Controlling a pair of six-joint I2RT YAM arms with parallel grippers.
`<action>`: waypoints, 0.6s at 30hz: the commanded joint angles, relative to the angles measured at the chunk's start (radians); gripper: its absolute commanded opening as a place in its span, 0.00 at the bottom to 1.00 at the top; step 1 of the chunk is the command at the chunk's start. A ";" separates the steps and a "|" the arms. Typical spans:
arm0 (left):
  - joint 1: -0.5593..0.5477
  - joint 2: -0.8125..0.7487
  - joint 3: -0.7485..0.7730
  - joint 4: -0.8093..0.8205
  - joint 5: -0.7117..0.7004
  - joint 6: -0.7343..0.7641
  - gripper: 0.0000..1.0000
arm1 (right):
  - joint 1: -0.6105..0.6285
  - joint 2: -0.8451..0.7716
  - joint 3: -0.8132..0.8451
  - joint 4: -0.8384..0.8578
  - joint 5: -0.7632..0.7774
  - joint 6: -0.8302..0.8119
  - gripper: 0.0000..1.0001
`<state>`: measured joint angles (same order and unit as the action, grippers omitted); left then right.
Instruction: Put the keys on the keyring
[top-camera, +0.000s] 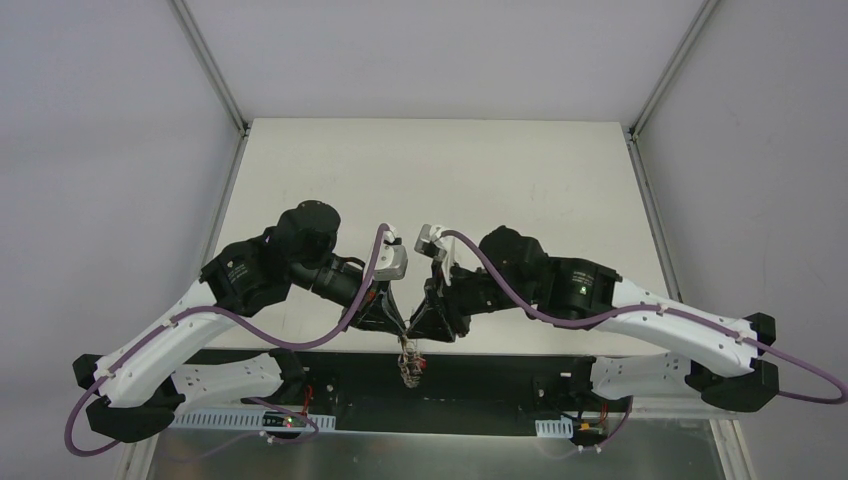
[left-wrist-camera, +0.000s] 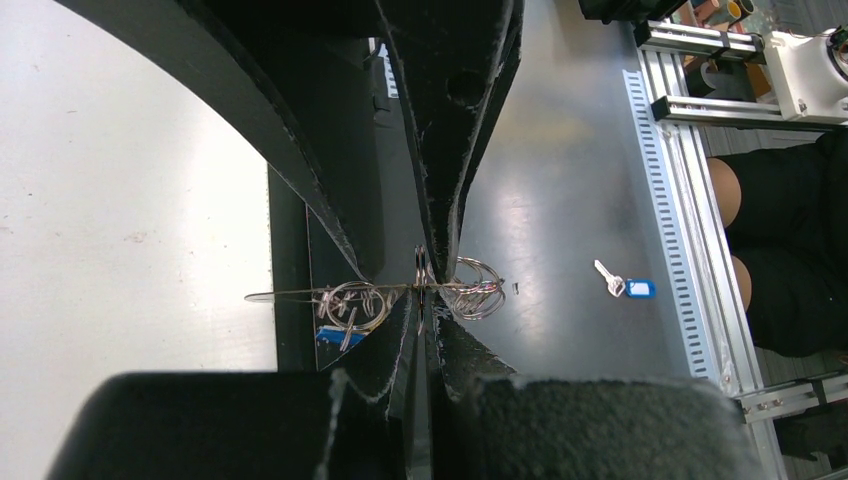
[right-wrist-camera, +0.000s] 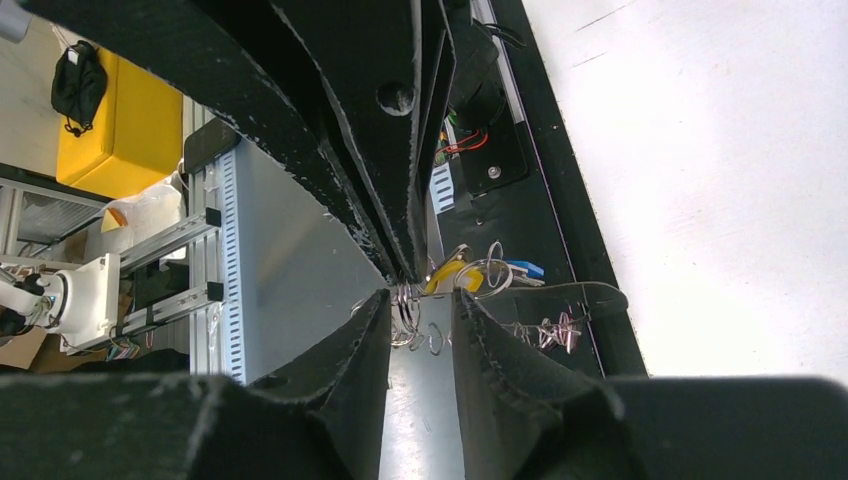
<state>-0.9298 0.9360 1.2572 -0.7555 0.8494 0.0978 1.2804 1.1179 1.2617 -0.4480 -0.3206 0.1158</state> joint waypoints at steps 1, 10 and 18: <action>-0.003 -0.014 0.039 0.023 -0.003 0.018 0.00 | 0.003 0.002 0.009 0.037 -0.017 -0.009 0.29; -0.003 -0.011 0.036 0.024 -0.007 0.020 0.00 | 0.012 -0.007 -0.016 0.072 -0.033 -0.030 0.00; -0.003 -0.073 0.009 0.074 0.017 0.031 0.00 | 0.069 -0.104 -0.112 0.180 0.073 -0.087 0.00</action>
<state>-0.9298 0.9295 1.2572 -0.7612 0.8291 0.1013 1.3064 1.0748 1.1801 -0.3458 -0.3126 0.0765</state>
